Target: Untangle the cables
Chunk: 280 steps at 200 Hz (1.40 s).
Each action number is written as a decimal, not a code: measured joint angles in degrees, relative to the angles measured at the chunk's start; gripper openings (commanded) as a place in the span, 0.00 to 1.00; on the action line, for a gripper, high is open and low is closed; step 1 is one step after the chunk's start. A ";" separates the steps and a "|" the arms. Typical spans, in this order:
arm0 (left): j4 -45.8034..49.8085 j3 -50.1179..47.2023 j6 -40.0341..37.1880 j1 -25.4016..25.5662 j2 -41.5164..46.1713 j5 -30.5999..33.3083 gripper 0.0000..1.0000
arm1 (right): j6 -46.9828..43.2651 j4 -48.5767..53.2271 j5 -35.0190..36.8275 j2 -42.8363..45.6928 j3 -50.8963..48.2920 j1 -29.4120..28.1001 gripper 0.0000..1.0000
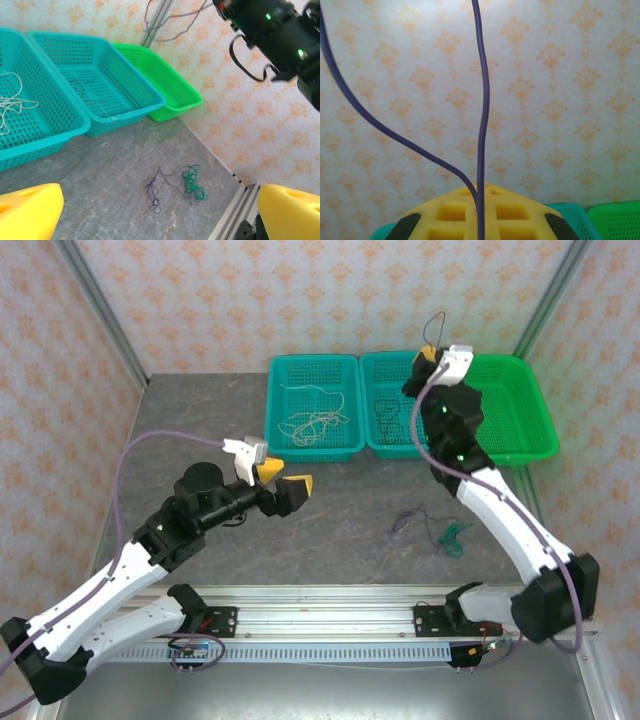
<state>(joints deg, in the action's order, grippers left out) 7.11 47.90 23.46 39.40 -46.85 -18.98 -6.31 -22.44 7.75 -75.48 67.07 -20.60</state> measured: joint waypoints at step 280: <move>-12.96 24.44 14.08 18.75 -66.12 7.19 0.67 | 44.28 65.05 -9.55 32.09 -33.11 5.27 0.68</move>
<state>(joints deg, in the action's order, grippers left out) -5.85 72.34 37.54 58.15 -112.97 -11.79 37.98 42.61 -1.80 -43.40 33.95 -15.33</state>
